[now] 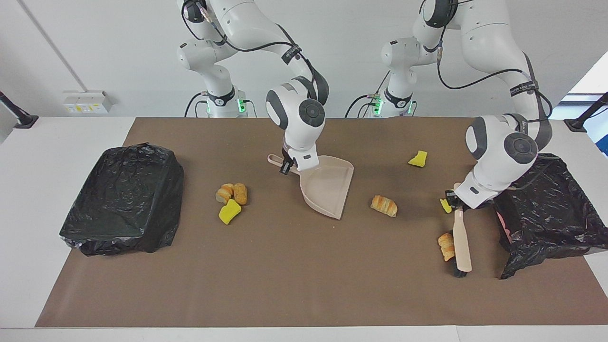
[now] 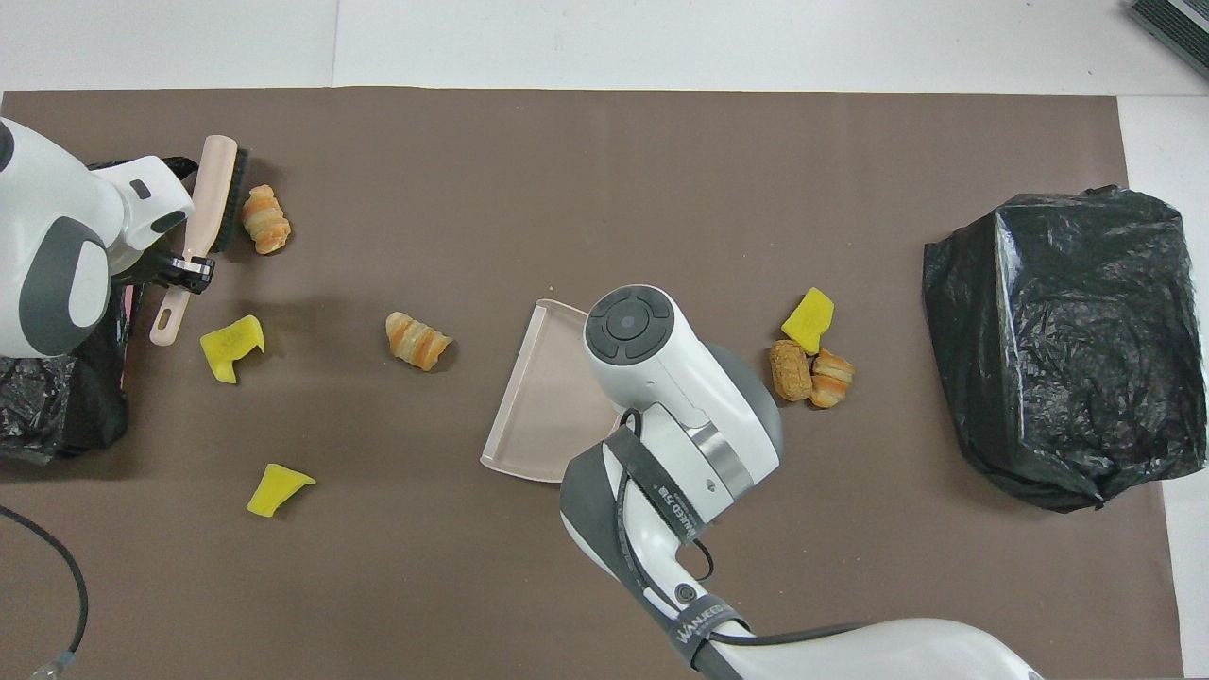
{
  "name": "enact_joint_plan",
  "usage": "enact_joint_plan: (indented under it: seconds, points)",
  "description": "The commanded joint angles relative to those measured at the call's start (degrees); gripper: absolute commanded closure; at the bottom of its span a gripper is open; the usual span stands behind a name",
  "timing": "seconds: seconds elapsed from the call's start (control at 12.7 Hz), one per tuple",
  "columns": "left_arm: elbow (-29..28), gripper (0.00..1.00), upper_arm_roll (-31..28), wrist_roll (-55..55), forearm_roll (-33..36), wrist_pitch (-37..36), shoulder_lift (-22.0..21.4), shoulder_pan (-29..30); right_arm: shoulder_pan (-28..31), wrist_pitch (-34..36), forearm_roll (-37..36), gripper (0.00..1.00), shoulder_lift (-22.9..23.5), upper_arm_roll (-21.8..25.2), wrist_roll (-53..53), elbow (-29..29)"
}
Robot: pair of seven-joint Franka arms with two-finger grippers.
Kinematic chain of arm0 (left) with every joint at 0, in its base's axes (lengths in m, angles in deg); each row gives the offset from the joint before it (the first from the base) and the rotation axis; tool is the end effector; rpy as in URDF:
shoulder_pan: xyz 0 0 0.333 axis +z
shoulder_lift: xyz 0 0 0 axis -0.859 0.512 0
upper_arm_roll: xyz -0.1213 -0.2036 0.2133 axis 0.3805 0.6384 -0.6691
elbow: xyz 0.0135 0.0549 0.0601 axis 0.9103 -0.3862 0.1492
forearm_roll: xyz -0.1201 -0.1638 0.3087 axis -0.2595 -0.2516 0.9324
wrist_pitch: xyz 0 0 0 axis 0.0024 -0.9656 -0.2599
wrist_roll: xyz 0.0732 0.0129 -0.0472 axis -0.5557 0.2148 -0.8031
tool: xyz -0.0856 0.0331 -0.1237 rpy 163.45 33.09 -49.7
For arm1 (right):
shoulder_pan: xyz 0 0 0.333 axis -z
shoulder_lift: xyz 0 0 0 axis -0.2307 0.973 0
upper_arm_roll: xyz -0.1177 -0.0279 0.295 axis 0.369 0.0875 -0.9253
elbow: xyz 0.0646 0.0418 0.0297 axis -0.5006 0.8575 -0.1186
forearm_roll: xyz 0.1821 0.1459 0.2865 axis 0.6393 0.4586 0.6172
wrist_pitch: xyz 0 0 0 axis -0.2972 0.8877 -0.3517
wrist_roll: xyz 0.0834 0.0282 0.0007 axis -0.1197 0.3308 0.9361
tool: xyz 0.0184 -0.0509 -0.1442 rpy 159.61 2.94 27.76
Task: Sweep and dump trash in bin
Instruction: 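Set the dustpan down with the right gripper while the left gripper carries the brush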
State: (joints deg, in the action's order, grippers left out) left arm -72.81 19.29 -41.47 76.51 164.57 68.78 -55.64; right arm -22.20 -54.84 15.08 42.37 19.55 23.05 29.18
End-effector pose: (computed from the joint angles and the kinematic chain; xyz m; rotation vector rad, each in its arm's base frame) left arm 0.6121 -0.0288 0.3234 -3.0690 0.3972 0.1524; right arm 0.4762 0.3169 0.3092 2.5248 1.7051 -0.4821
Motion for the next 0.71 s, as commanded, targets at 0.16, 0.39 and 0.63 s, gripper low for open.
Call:
enact_joint_plan:
  seconds: [0.16,0.39,0.63]
  points:
    - [-7.32,1.00,-0.59,0.69,-5.80,-5.63,-5.83,-7.06,-0.15,-0.78,-1.50,1.00,-1.18,-0.02,-1.80,1.78]
    - [-10.48,1.00,-0.59,0.07,-10.10,-6.35,-7.85,-11.20,-0.15,-0.78,-1.50,1.00,-1.18,-0.10,-1.80,1.78]
    - [-14.00,1.00,-0.59,-3.42,-15.98,-6.17,-10.31,-16.82,-0.06,-0.87,-1.50,1.00,-1.10,-0.02,-1.80,1.78]
